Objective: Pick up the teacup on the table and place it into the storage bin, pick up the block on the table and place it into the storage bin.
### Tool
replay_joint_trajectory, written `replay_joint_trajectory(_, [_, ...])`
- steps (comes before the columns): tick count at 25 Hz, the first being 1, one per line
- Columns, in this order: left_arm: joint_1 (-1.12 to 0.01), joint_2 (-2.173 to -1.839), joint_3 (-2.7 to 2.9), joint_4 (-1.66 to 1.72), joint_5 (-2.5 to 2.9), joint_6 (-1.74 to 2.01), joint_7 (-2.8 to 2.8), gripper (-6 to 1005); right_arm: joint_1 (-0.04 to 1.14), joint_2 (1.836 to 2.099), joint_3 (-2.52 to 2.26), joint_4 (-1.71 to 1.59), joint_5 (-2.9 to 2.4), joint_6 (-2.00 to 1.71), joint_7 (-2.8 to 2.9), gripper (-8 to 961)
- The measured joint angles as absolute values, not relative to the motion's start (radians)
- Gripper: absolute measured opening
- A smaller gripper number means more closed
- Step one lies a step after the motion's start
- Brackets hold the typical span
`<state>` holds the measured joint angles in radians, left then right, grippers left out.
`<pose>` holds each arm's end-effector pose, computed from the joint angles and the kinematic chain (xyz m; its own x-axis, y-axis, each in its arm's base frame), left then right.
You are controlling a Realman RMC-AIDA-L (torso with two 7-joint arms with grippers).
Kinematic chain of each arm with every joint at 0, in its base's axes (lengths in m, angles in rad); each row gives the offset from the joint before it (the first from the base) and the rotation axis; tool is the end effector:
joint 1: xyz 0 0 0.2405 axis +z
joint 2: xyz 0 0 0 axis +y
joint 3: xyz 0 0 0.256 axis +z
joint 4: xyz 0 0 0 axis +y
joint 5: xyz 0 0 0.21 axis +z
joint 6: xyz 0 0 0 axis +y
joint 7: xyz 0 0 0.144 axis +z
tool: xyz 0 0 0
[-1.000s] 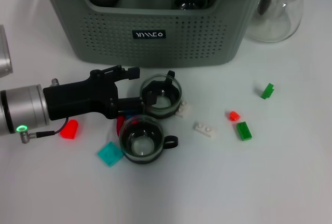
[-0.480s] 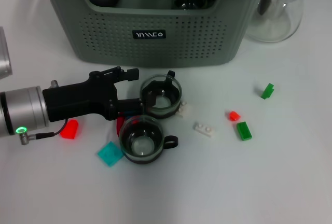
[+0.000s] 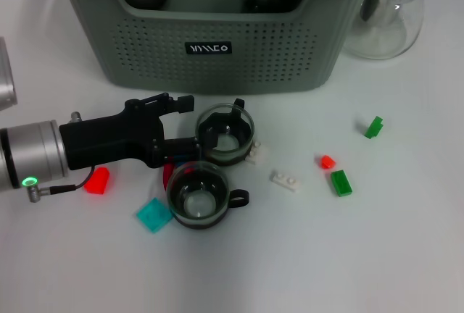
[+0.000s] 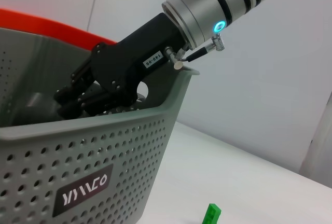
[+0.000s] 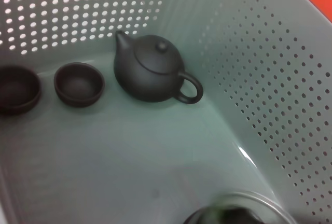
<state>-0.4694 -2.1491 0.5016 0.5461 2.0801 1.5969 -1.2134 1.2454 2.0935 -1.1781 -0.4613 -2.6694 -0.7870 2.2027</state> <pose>-0.2806 0.2913 -0.0317 0.7160 0.3591 0.5987 0.5175 -0.8486 -0.1099 0.0890 0.4852 -0.0649 0.9471 -0.2750 0.1654 -0.1316 -0.8030 -0.5813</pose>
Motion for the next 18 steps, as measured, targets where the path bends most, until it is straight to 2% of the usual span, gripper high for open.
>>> replay_joint_trajectory(5, [-0.470, -2.149, 0.502, 0.546, 2.080, 1.597, -1.213, 860, 1.247, 2.094, -1.178, -0.463, -2.669, -0.788, 2.204, 204])
replay_joint_trajectory(11, [-0.468, -2.149, 0.502, 0.548, 2.077, 1.599, -1.214, 860, 1.238, 2.095, -1.178, -0.525, -2.665, -0.809, 2.204, 303])
replay_joint_trajectory(13, [-0.468, -2.148, 0.502, 0.548, 2.076, 1.603, -1.216, 860, 1.218, 2.097, -1.173, -0.594, -2.659, -0.838, 2.206, 308])
replay_joint_trajectory(18, [-0.464, -2.141, 0.501, 0.550, 2.073, 1.609, -1.221, 859, 1.141, 2.097, -1.168, -0.874, -2.606, -0.951, 2.250, 433])
